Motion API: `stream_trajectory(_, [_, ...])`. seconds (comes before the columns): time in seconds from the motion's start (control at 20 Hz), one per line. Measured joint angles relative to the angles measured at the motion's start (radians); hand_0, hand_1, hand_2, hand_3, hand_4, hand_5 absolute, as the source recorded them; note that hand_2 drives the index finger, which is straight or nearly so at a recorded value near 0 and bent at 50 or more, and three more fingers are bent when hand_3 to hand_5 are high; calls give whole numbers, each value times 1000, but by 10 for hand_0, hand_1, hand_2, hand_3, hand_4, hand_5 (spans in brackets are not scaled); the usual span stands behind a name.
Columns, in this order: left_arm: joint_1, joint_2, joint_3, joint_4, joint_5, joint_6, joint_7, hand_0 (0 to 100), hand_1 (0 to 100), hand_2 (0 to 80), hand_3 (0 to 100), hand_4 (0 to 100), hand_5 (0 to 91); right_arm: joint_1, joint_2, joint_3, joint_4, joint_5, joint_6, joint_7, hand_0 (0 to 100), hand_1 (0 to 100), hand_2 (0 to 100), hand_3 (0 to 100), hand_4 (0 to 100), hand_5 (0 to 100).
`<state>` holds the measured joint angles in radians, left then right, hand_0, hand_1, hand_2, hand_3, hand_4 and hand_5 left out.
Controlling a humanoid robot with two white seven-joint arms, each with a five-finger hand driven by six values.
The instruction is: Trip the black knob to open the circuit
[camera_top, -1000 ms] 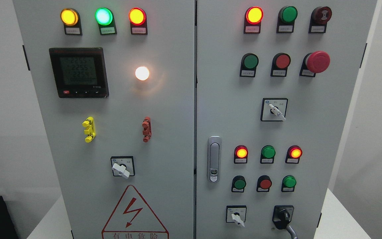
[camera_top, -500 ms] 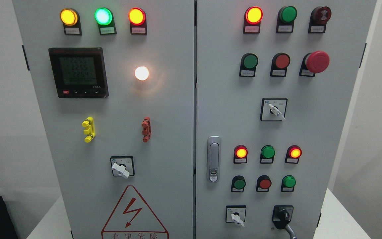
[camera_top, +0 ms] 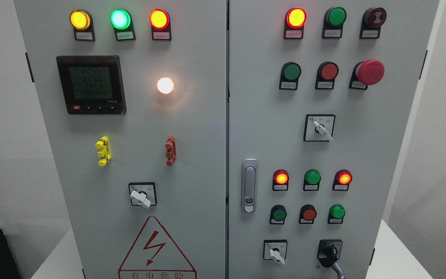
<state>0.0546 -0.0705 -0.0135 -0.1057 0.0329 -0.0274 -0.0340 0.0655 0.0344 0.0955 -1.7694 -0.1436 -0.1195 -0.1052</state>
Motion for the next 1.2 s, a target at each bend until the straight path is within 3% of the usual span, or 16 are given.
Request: stream_trajectory(1.2, [0, 0, 0, 0, 0, 0, 0, 120, 389, 0, 0, 0, 0, -8, 0, 12, 4, -1, 1, -1, 591, 795, 0, 1000, 958, 858])
